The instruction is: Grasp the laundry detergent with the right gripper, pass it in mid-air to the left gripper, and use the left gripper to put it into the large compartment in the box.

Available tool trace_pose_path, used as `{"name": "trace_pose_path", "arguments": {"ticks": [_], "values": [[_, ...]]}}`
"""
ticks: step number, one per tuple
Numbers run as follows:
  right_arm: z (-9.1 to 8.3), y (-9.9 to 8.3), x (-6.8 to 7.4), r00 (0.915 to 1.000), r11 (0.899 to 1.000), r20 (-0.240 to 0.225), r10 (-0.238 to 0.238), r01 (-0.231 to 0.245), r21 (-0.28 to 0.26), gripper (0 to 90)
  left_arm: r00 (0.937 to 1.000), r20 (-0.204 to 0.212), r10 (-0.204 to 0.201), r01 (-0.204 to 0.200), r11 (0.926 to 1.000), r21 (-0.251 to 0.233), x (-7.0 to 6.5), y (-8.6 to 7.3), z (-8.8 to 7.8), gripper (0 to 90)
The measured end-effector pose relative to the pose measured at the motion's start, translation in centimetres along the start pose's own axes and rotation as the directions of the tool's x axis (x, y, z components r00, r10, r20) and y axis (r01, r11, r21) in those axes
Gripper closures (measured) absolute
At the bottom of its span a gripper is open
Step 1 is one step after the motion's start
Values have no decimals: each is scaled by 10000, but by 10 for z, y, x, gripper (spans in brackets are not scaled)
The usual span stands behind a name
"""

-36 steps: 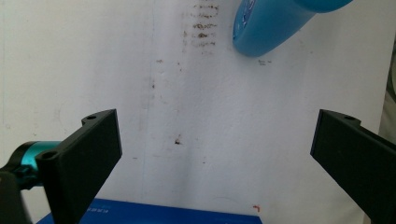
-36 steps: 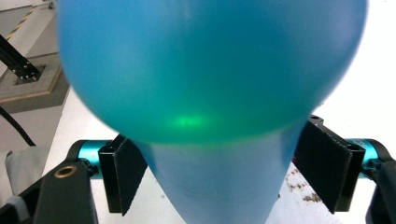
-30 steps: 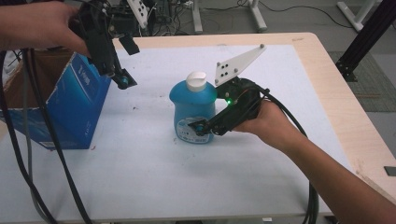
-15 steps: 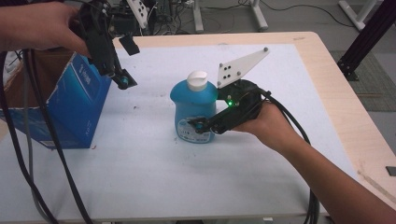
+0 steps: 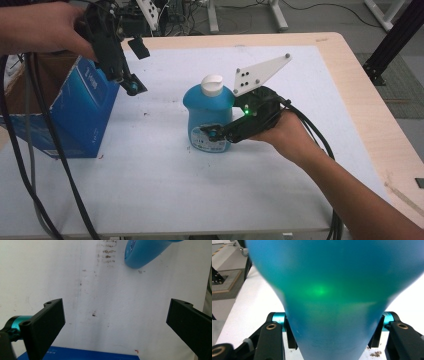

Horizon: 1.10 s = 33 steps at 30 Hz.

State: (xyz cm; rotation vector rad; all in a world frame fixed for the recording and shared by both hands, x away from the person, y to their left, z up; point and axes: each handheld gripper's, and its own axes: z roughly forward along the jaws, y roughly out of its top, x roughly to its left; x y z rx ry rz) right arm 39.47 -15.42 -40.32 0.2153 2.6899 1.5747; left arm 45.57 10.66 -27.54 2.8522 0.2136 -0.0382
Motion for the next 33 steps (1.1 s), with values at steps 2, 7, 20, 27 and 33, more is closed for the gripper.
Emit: {"name": "trace_pose_path", "arguments": {"ticks": [2, 7, 20, 27, 33], "values": [[0, 0, 1, 9998, 9999, 104, -167, 167, -41, 441, 10000, 12, 20, -20, 10000, -11, 0, 0, 1, 19], [-1, 0, 3, 9995, 9996, 177, -262, 264, -87, 451, 10000, 28, -30, 30, 10000, -23, 0, 0, 2, 20], [-1, 0, 6, 9983, 9987, 304, -490, 494, -107, 466, 10000, 67, -10, 10, 10000, -10, -2, 0, 2, 20], [-2, 5, 6, 9979, 9983, 253, -589, 589, -7, 469, 10000, 77, -7, 7, 10000, -62, -6, 2, -1, 20], [-9, 13, 4, 9985, 9986, 112, -534, 534, 41, 468, 10000, 91, 37, -37, 10000, 15, -11, 3, -4, 20]]}}
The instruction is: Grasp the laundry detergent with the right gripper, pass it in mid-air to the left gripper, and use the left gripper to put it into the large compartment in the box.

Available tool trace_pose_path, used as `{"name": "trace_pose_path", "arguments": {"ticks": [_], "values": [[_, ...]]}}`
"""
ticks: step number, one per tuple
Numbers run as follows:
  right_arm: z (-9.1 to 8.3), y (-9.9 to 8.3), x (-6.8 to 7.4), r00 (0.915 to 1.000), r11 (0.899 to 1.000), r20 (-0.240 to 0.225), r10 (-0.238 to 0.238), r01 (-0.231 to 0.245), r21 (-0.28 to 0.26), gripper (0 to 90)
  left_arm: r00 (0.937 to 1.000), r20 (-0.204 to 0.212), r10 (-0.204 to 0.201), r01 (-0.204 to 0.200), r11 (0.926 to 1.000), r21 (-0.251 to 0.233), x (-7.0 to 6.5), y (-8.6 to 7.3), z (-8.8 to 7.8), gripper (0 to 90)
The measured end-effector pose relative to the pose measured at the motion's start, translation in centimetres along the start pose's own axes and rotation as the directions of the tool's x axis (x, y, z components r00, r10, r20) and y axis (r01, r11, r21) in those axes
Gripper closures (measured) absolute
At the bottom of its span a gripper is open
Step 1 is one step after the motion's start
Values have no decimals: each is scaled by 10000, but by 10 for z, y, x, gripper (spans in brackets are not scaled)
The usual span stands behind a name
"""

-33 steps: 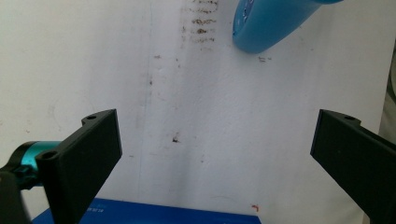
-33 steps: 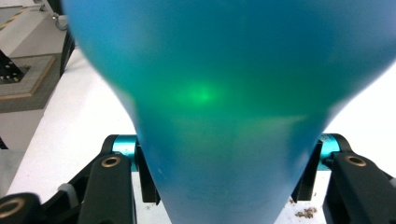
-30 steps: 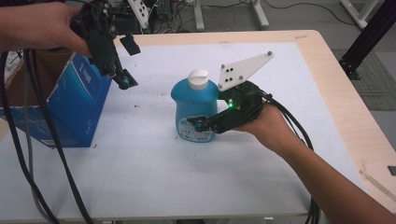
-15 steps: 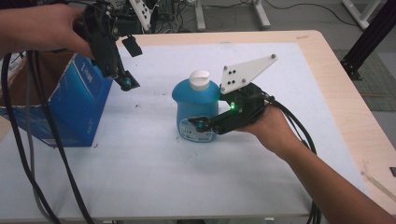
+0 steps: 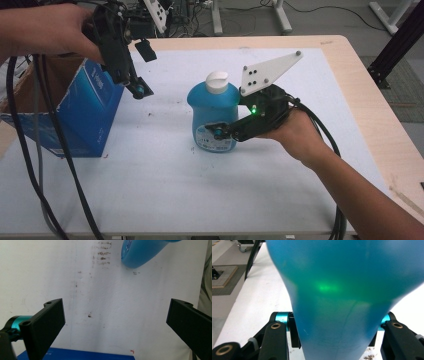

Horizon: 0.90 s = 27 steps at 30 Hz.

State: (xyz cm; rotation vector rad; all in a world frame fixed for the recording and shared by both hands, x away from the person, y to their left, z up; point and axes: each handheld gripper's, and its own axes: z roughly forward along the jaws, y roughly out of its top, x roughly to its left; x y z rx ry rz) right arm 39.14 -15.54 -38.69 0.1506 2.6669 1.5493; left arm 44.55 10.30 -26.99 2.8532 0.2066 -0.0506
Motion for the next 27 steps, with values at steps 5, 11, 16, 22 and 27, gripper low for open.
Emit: {"name": "trace_pose_path", "arguments": {"ticks": [5, 11, 16, 22, 27], "values": [[-10, 9, -2, 10000, 9999, -77, 19, -18, 117, 467, 10000, 72, 53, -54, 10000, 62, -6, 4, -2, 19], [-17, 19, -6, 9998, 9993, -187, -117, 123, 344, 467, 9997, 223, 48, -50, 9999, 88, -15, 11, -5, 19], [-19, 26, -7, 9991, 9985, -364, -235, 253, 480, 468, 9995, 285, 96, -99, 9999, 106, -22, 16, -9, 20], [-17, 36, -10, 9977, 9975, -544, -402, 432, 555, 468, 9993, 351, 152, -156, 9998, 108, -29, 22, -15, 19], [-15, 43, -11, 9969, 9971, -647, -459, 497, 578, 467, 9990, 344, 302, -308, 9994, 156, -35, 28, -20, 20]]}}
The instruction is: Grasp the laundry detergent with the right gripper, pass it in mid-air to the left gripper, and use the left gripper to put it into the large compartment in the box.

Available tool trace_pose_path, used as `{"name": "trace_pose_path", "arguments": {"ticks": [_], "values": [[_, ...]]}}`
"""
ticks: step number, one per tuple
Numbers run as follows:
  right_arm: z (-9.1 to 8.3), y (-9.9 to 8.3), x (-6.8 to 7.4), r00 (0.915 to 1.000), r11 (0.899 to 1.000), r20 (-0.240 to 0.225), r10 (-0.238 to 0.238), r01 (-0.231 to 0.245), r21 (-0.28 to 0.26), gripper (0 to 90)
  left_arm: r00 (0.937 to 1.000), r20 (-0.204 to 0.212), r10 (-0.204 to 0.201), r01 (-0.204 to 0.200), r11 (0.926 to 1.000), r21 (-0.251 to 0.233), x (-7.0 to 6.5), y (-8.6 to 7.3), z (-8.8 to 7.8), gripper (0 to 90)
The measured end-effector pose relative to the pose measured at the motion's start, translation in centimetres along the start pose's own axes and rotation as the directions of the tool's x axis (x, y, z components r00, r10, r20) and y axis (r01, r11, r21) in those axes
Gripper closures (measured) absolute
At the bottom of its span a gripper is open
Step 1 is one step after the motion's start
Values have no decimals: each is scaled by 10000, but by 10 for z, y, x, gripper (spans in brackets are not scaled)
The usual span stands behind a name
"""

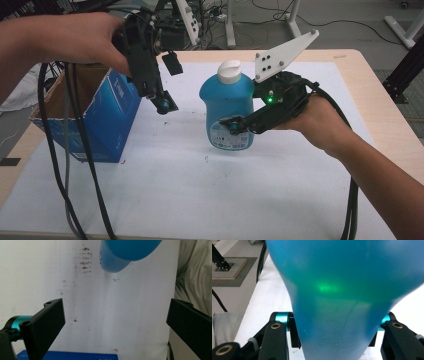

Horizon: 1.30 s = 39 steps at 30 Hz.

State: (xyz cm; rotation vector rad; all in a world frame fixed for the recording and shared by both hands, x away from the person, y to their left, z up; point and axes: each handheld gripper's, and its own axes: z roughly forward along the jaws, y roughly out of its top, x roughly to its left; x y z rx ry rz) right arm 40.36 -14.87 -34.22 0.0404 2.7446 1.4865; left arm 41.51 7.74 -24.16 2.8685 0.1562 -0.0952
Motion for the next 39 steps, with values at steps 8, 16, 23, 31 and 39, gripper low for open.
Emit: {"name": "trace_pose_path", "arguments": {"ticks": [8, 16, 23, 31, 39], "values": [[5, 11, -1, 9998, 9999, -185, -97, 98, 43, 467, 10000, 47, -29, 29, 10000, 19, -3, 6, -4, 20], [17, 26, -2, 9988, 9995, -414, -260, 268, 193, 467, 9999, 69, 113, -112, 9999, -17, -7, 13, -3, 19], [26, 31, -2, 9977, 9993, -640, -227, 244, 270, 466, 9999, 51, 146, -146, 9999, -84, -8, 19, -2, 20], [31, 34, -1, 9969, 9995, -763, -203, 219, 213, 466, 9997, 48, 229, -228, 9996, -146, -9, 26, -1, 20], [34, 38, -1, 9965, 9996, -819, -180, 197, 202, 466, 9996, 73, 278, -276, 9994, -223, -8, 32, 1, 19]]}}
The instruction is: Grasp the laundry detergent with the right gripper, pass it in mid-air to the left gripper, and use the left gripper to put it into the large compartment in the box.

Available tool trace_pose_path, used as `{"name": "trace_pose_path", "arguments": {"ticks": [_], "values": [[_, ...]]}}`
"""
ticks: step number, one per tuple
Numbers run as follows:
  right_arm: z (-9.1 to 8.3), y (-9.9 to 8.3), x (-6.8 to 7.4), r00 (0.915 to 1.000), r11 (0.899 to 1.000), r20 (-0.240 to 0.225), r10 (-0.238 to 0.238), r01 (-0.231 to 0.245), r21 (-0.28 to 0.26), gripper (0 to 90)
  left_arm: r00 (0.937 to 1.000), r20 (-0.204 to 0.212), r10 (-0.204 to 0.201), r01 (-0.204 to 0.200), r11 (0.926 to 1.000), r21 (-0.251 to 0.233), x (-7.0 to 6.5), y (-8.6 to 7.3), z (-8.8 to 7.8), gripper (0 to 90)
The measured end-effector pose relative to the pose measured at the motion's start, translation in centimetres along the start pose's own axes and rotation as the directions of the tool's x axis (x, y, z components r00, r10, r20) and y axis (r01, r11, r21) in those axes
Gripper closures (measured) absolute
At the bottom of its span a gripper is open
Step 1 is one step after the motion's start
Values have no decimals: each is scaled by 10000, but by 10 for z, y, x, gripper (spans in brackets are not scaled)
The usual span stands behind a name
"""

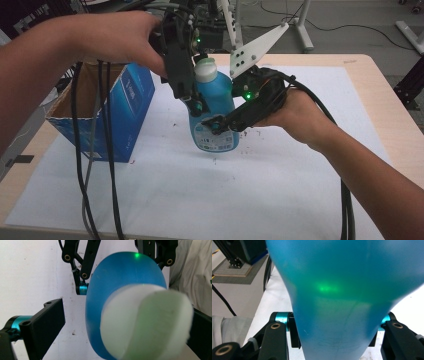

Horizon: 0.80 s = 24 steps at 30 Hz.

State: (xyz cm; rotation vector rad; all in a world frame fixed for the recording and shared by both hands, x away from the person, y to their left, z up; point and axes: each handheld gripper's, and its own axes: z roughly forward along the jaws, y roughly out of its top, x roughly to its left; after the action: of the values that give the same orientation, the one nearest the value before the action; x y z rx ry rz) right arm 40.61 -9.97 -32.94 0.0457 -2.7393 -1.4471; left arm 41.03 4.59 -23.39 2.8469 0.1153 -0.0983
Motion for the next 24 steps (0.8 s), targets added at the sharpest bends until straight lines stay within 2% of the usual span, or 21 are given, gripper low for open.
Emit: {"name": "trace_pose_path", "arguments": {"ticks": [11, 13, 24], "values": [[1, 1, 0, 10000, 10000, -62, 34, -34, 0, 465, 9997, -33, 223, -223, 9997, 119, 1, 1, 3, 24], [1, 1, 0, 10000, 10000, -63, 60, -61, -21, 466, 9994, 25, 358, -358, 9993, 90, 0, 2, 4, 81], [2, 1, 0, 9999, 10000, -100, 63, -63, -53, 466, 9989, 152, 454, -455, 9989, 100, 2, 1, 4, 163]]}}
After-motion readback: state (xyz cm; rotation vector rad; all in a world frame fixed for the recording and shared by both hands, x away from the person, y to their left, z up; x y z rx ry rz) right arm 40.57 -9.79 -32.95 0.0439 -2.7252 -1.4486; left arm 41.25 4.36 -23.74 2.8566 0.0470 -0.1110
